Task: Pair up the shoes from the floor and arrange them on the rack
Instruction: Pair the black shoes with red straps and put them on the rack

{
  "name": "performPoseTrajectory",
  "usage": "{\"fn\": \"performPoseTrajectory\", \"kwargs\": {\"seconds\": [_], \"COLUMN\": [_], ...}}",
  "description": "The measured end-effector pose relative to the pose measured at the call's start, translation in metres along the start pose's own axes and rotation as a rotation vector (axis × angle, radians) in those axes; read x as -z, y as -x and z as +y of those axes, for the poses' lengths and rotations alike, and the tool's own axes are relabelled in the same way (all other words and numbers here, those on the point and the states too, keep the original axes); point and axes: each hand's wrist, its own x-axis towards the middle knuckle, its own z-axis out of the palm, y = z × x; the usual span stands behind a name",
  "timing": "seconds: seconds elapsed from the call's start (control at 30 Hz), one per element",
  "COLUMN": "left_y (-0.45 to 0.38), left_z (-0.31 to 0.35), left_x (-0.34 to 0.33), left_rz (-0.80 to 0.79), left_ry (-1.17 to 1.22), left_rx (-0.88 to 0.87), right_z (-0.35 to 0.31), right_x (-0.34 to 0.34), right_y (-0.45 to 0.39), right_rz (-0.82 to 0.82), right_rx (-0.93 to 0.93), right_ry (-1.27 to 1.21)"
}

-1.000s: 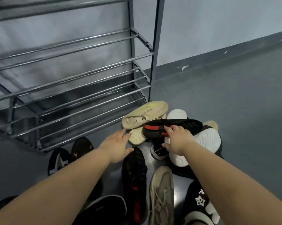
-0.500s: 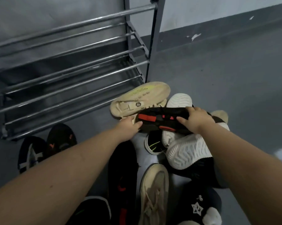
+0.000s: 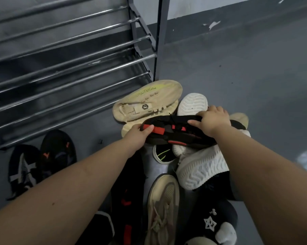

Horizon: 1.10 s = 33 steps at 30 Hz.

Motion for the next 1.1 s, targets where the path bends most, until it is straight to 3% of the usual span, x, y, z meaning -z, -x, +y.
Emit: {"fn": "performPoseTrajectory", "kwargs": {"seconds": [0.13, 0.27, 0.43, 0.6, 0.67, 0.93, 1.1], "left_y": [0.009, 0.026, 0.069, 0.118, 0.134, 0.167, 0.169], "left_z": [-0.012, -0.017, -0.048, -0.105, -0.12, -0.168, -0.165], "left_x": [0.005, 0.029, 0.093, 0.159, 0.178, 0.188, 0.186], "left_rz": [-0.025, 0.02, 0.161, 0.022, 0.04, -0.015, 0.123], "left_ry": [0.11, 0.221, 0.07, -0.09, -0.173, -0.472, -0.552], "left_rx": [0.023, 0.007, -0.084, -0.118, -0.139, -0.236, -0.279], "right_z": [-0.007, -0.027, -0.086, -0.155, -0.175, -0.214, -0.209], "right_x": [0.001, 0.017, 0.045, 0.056, 0.051, 0.036, 0.036], "right_y": [0.008, 0.022, 0.053, 0.097, 0.118, 0.168, 0.177], "right_rz": [0.005, -0.021, 0.157, 0.194, 0.158, 0.118, 0.152], "right_rx": [0.012, 0.092, 0.359, 0.653, 0.711, 0.713, 0.481], "right_ry": [-0.025, -0.262, -0.196, -0.102, -0.089, 0.027, 0.005]}}
